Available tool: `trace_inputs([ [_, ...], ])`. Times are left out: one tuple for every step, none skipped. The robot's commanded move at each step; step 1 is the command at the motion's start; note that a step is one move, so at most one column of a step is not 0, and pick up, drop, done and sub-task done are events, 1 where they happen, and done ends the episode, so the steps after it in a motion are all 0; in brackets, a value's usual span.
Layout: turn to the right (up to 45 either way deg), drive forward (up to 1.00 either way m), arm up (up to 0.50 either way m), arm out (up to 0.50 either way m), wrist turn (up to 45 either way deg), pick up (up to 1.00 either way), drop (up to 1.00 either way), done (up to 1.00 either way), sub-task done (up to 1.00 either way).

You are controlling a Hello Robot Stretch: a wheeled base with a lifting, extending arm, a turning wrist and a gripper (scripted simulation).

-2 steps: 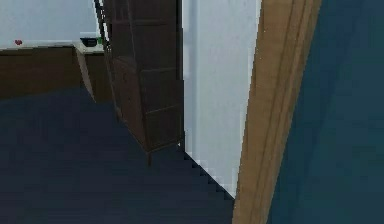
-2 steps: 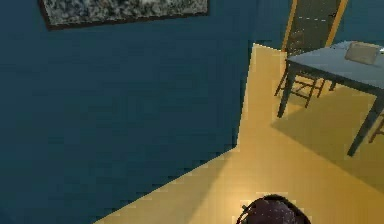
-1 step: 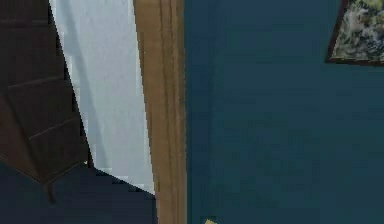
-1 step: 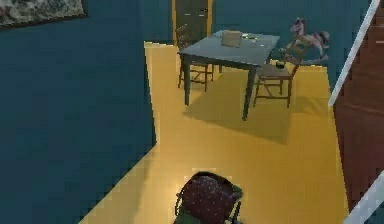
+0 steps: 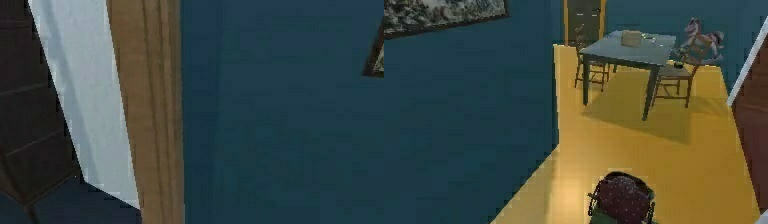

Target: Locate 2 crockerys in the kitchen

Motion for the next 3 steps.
trace_inputs([
  [-45.0, 0.00, 0.00, 0.00, 0.0, 0.00, 0.00, 0.00, 0.00],
  [-21.0, 0.00, 0.00, 0.00, 0.0, 0.00, 0.00, 0.00, 0.00],
  [0.0, 1.00, 0.00, 0.00, 0.0, 0.00, 0.00, 0.00, 0.00],
])
